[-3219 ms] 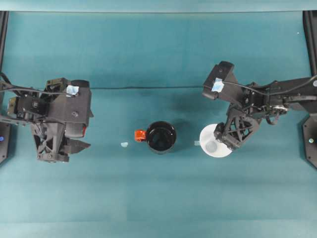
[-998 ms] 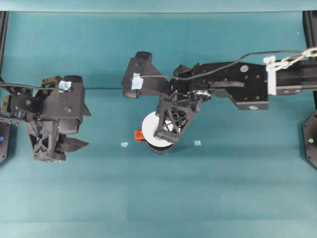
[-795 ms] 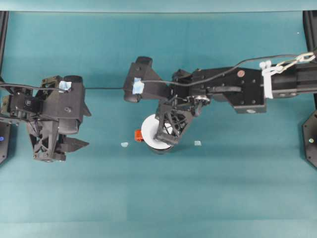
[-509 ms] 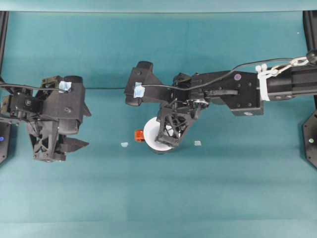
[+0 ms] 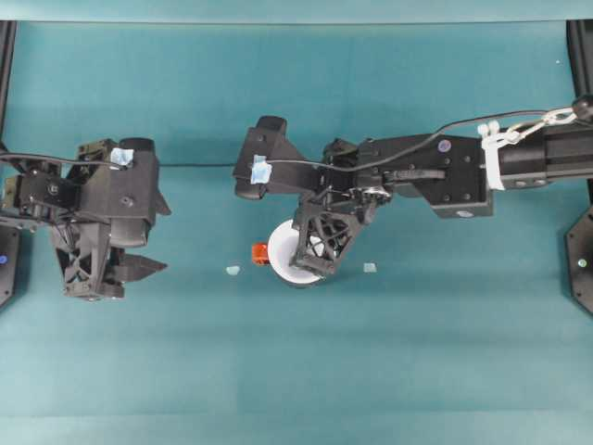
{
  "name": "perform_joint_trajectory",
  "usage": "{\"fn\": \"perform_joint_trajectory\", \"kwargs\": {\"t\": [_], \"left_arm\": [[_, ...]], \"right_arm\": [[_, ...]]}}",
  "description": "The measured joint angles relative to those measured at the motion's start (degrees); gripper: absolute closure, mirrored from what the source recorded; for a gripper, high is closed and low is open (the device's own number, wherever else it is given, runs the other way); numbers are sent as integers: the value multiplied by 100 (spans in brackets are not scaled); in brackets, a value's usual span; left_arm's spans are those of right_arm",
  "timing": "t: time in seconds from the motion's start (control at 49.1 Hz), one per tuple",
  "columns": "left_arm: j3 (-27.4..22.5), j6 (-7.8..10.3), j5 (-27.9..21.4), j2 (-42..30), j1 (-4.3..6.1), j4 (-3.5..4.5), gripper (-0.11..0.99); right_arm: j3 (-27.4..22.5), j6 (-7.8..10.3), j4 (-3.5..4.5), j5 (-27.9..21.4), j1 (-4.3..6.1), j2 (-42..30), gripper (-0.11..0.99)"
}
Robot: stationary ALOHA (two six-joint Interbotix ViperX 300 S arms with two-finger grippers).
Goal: Put the paper cup into the moved red handle cup holder.
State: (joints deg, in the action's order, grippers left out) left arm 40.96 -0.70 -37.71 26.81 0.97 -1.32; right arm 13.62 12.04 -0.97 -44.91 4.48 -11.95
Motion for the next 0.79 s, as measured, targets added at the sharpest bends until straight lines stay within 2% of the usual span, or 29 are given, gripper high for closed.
{"fn": "perform_joint_trajectory", "kwargs": {"t": [0.102, 0.143, 0.244, 0.346, 0.387, 0.407, 0.448, 0.509, 0.55, 0.591, 0.632, 0.693, 0.733, 0.774, 0.795], "left_arm": [[0, -18, 0, 0, 0, -18, -5], [0, -18, 0, 0, 0, 0, -5], [0, 9, 9, 0, 18, -18, -5], [0, -35, 0, 9, 18, 0, -5], [0, -9, 0, 18, 26, -18, -5], [9, -18, 9, 35, 26, 0, -5], [9, -44, 0, 44, 35, -18, -5], [26, -18, 9, 53, 44, 0, -5], [26, -26, 0, 53, 44, -18, -5], [26, -18, 0, 62, 44, 0, -5], [26, -9, 0, 62, 53, 0, -5], [26, -18, 0, 62, 53, -18, -5], [35, -26, -9, 62, 53, 0, -5], [35, -9, -9, 70, 53, -18, -5], [35, -9, -9, 70, 53, 0, -5]], "right_arm": [[0, 0, -44, 9, -9, 9, 77], [0, 0, -114, 18, -18, 9, 67], [0, 0, -193, 18, -70, 9, 38], [0, 0, -202, 18, -167, 0, 8], [0, 0, -193, 35, -211, 0, -1], [0, -9, -193, 35, -229, 9, -5], [0, 0, -176, 35, -255, 9, -6], [0, 0, -158, 35, -281, 9, -2], [-9, -9, -158, 35, -290, 9, -3], [-9, -9, -149, 26, -281, 9, -3], [-18, -9, -114, 18, -281, 26, -3], [-44, -9, -9, -26, -272, 70, -3], [-70, -9, 70, -70, -255, 141, -3], [-123, 0, 185, -114, -237, 229, -3], [-141, -9, 246, -149, -229, 281, -3]]}}
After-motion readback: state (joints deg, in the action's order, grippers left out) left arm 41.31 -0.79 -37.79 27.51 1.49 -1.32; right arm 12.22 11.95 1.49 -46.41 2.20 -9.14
